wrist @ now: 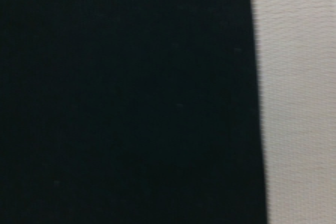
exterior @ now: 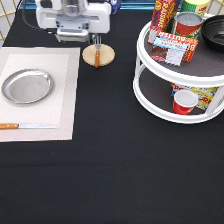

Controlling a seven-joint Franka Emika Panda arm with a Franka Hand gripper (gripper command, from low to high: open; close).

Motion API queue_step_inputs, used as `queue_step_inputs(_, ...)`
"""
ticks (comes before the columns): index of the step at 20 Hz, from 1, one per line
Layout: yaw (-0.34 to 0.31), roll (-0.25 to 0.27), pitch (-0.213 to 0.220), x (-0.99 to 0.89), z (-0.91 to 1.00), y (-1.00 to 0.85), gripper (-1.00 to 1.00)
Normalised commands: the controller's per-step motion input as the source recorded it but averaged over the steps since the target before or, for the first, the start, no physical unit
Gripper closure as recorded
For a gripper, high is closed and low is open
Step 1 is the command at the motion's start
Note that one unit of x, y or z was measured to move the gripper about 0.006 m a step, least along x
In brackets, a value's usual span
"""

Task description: Arrange plate and fork

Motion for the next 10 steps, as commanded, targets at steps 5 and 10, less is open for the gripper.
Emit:
queue_step_inputs(5,0.095,0.012,-0.236,-0.75,-0.50,0.38,-1.00)
queue_step_inputs(10,0.072,0.022,-0.173,-0.93,-0.39,0.28,-1.00)
